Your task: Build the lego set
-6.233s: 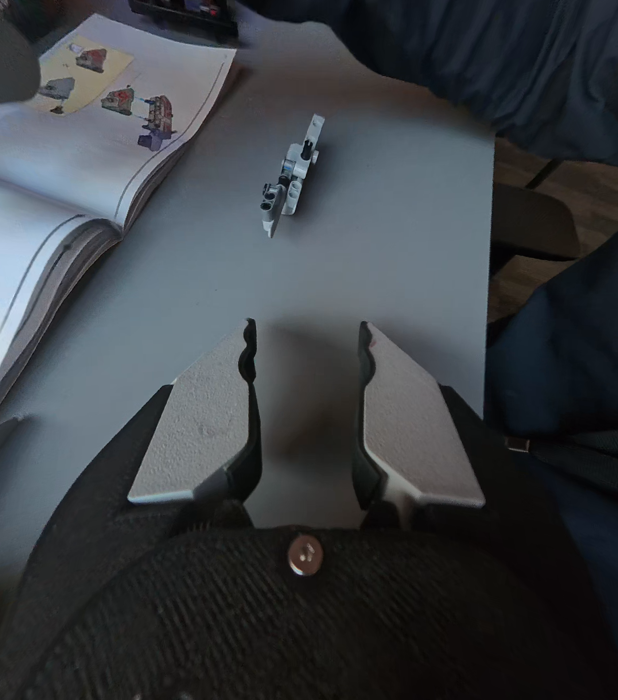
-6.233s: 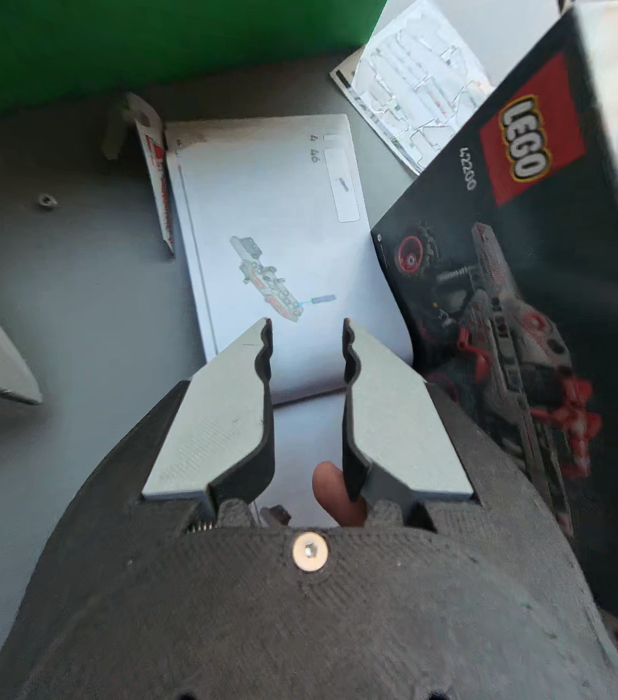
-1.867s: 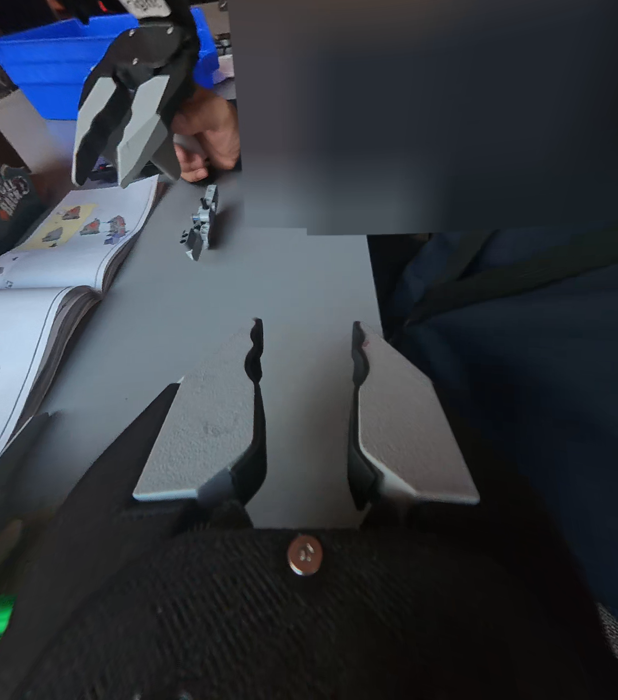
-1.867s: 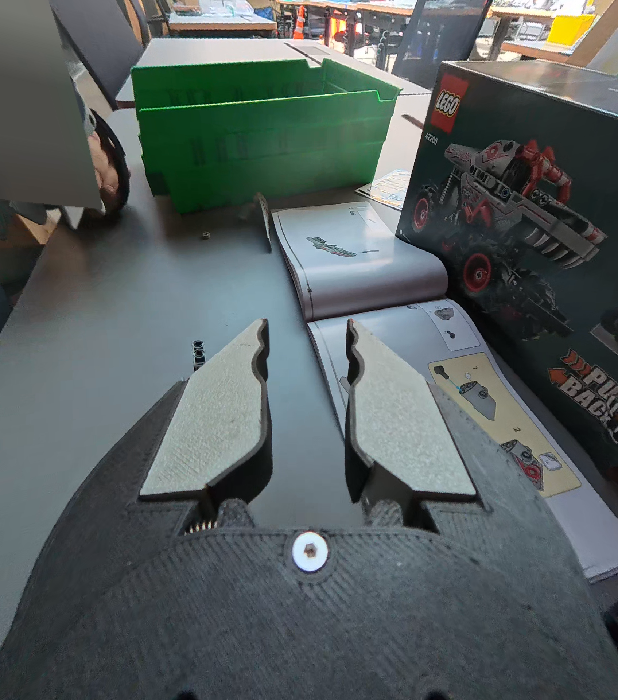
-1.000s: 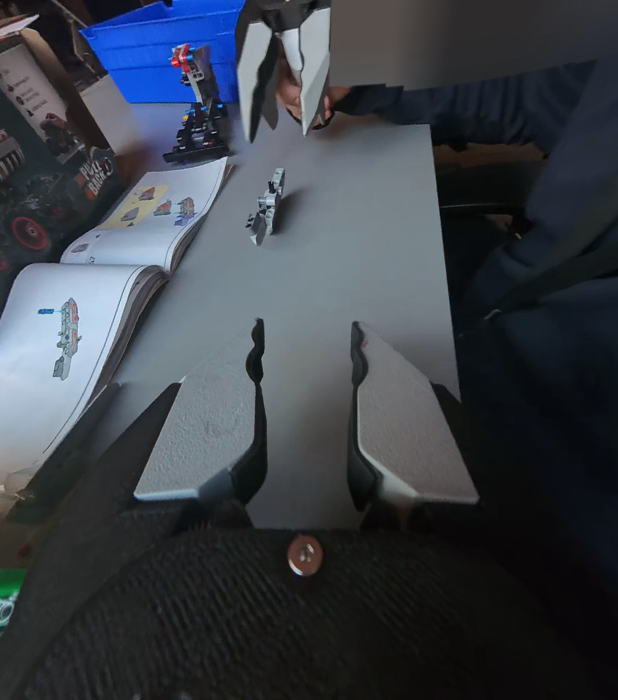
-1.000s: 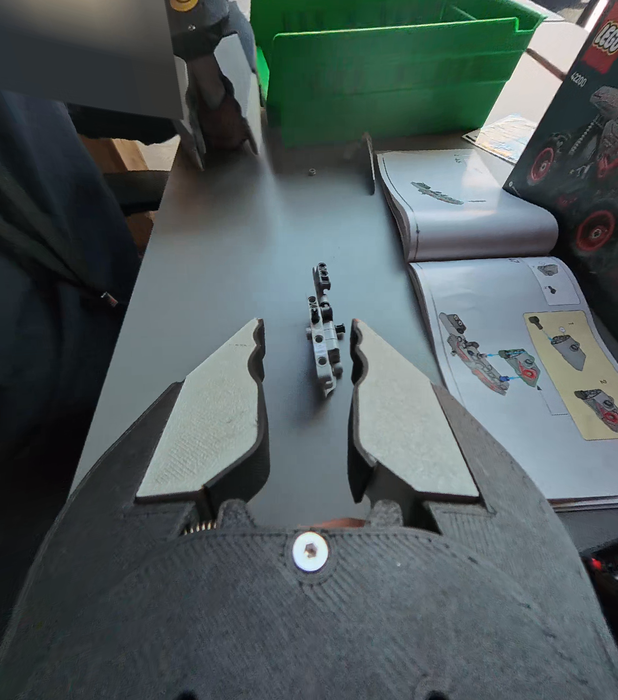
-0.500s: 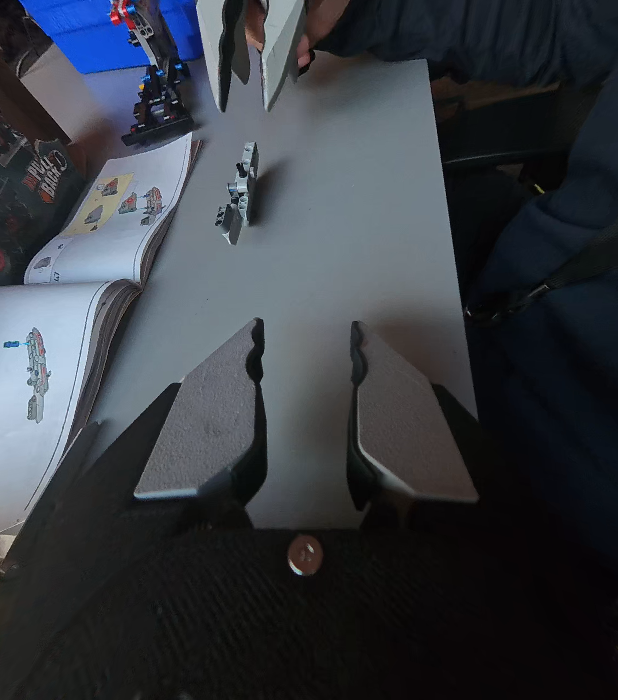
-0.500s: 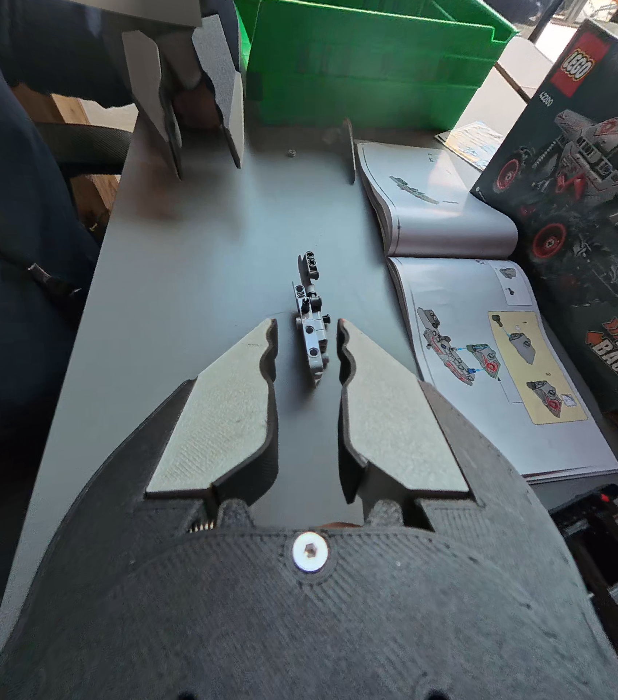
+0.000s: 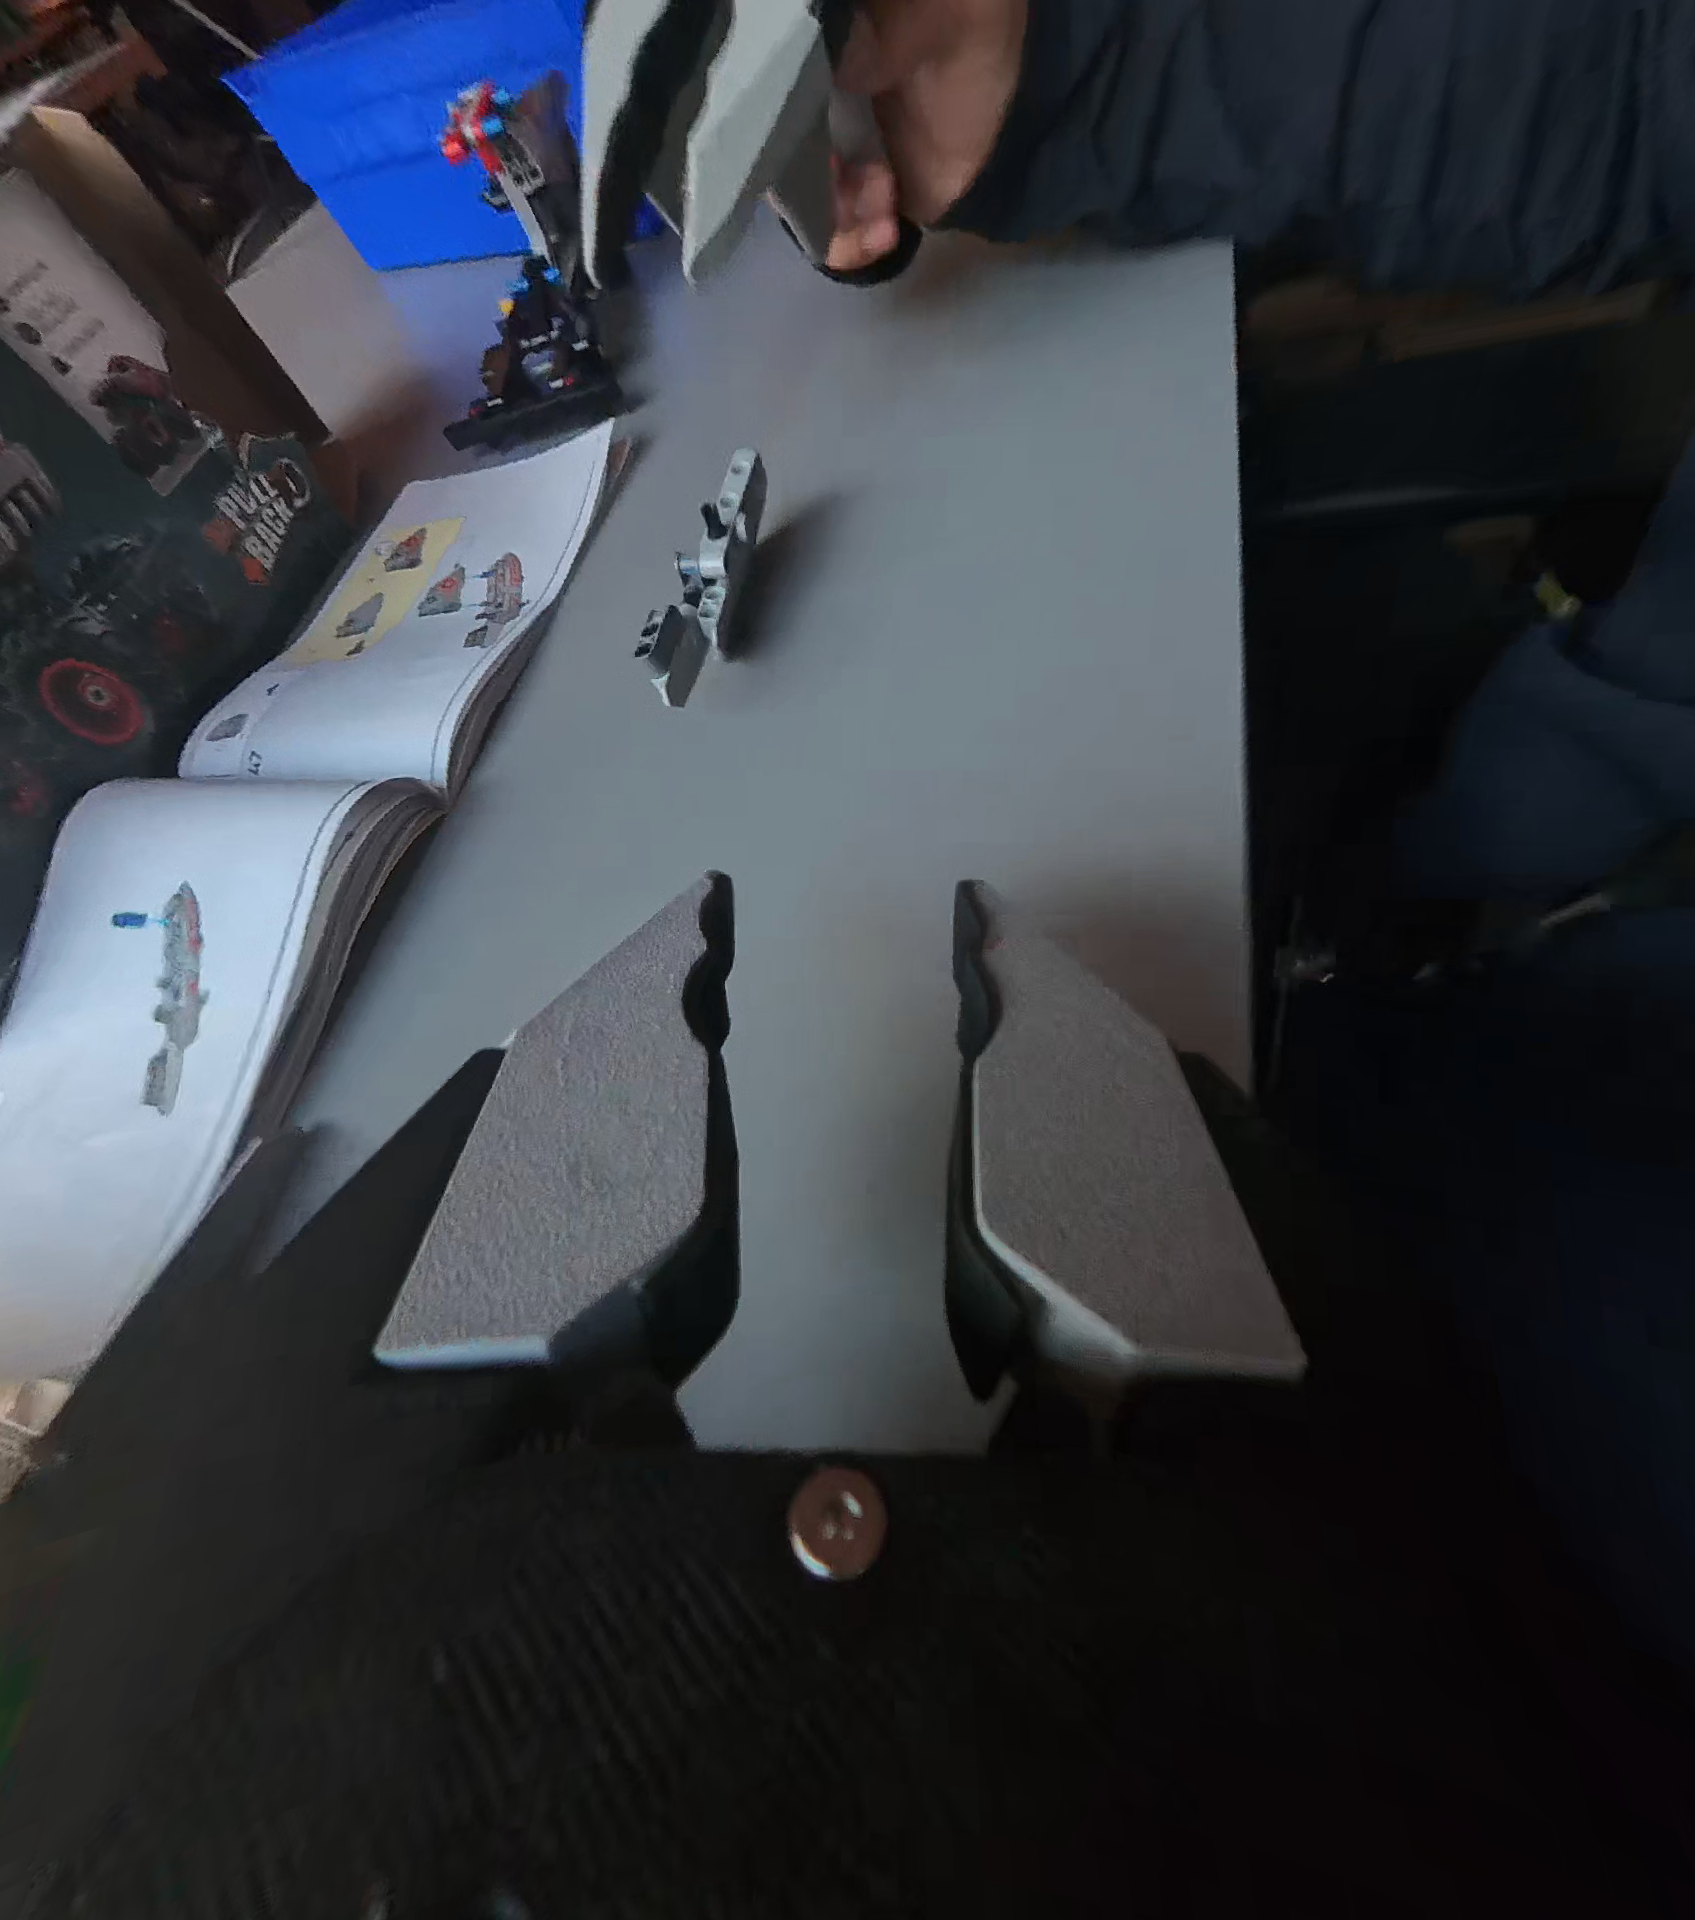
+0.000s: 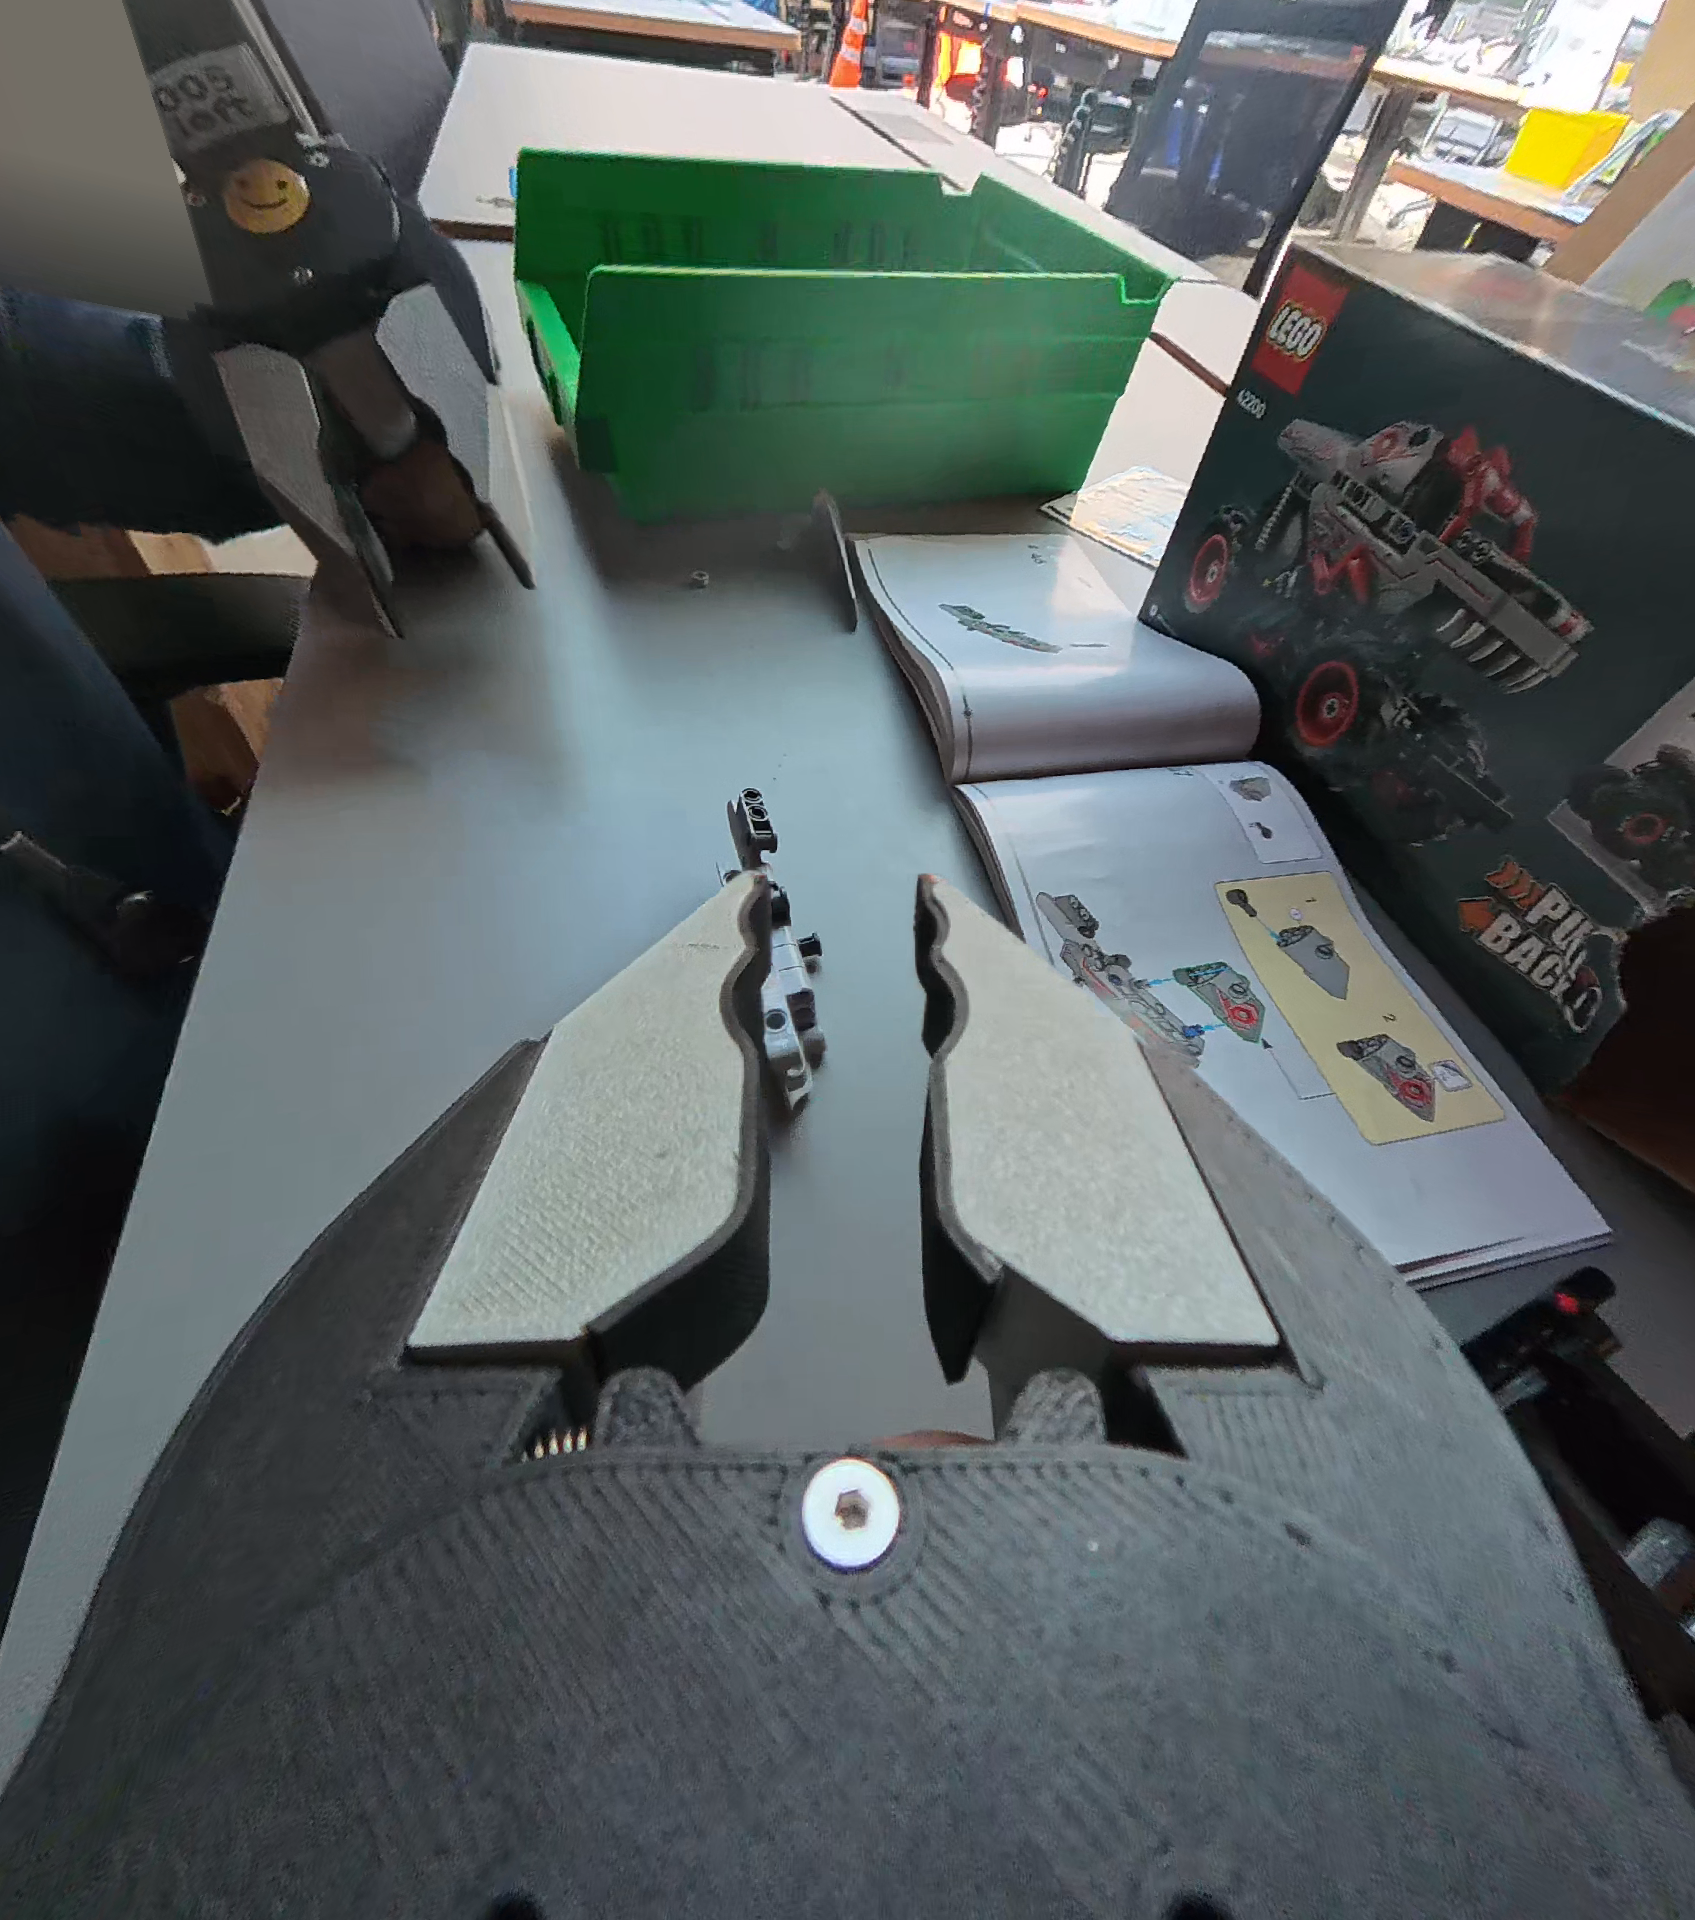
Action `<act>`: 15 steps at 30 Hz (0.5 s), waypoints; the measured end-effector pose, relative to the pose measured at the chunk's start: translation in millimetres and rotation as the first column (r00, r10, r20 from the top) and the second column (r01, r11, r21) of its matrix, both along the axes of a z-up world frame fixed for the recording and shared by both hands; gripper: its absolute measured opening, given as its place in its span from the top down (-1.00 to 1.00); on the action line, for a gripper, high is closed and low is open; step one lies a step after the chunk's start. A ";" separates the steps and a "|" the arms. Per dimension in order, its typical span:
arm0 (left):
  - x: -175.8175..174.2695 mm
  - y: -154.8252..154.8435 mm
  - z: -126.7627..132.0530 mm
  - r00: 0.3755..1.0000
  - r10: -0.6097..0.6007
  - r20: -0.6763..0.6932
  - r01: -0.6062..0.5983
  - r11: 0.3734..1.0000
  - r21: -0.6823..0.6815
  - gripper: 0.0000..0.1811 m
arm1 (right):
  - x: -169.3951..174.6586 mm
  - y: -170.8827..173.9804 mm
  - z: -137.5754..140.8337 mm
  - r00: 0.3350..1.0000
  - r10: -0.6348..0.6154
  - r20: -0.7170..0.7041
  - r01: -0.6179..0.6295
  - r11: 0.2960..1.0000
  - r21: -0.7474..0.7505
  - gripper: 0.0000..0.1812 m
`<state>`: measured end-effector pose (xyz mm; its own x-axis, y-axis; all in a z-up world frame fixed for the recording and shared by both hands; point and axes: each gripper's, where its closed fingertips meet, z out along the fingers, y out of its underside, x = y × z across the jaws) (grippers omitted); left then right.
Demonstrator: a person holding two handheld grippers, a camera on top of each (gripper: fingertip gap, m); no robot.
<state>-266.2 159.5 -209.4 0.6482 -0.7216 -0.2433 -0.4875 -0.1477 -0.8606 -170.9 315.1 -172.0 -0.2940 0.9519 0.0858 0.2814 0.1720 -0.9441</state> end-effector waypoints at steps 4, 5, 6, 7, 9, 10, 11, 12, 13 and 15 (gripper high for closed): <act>-31.0 -13.0 36.6 0.984 0.138 0.110 -0.130 0.988 -0.079 0.68 | 1.4 3.5 7.5 0.999 -0.028 -0.040 0.029 0.999 0.016 0.74; -51.9 -13.8 51.3 0.977 0.196 0.086 -0.190 0.979 -0.073 0.68 | 1.5 4.3 8.9 0.998 -0.033 -0.047 0.034 0.999 0.017 0.74; -69.5 -17.7 65.3 0.972 0.221 0.077 -0.214 0.973 -0.090 0.67 | 1.6 4.4 10.2 0.998 -0.035 -0.053 0.036 0.999 0.016 0.74; -83.7 -23.5 74.7 0.971 0.226 0.084 -0.213 0.967 -0.142 0.64 | 1.4 3.7 11.8 0.998 -0.034 -0.059 0.035 0.999 0.012 0.73; -117.9 -27.3 81.6 0.953 0.290 0.086 -0.260 0.931 -0.258 0.55 | 1.8 0.7 13.8 0.998 -0.028 -0.062 0.028 1.000 -0.005 0.67; -141.6 -22.6 80.6 0.930 0.364 0.056 -0.337 0.902 -0.272 0.51 | 2.3 -0.8 13.6 0.998 -0.025 -0.056 0.024 1.000 -0.014 0.63; -163.7 -18.2 77.7 0.906 0.424 0.012 -0.405 0.873 -0.271 0.47 | 2.8 -1.7 13.3 0.998 -0.025 -0.051 0.025 1.000 -0.016 0.58; -183.3 -13.7 74.9 0.878 0.477 -0.025 -0.467 0.845 -0.261 0.48 | 3.4 -2.4 13.5 0.998 -0.028 -0.055 0.027 1.000 -0.013 0.51; -199.8 -8.8 73.3 0.849 0.526 -0.044 -0.519 0.816 -0.254 0.51 | 4.2 -2.6 14.2 0.997 -0.033 -0.063 0.033 0.999 -0.006 0.48; -214.5 -1.2 72.1 0.824 0.566 -0.017 -0.548 0.789 -0.277 0.51 | 5.7 -1.2 15.0 0.996 -0.049 -0.078 0.050 0.999 0.012 0.48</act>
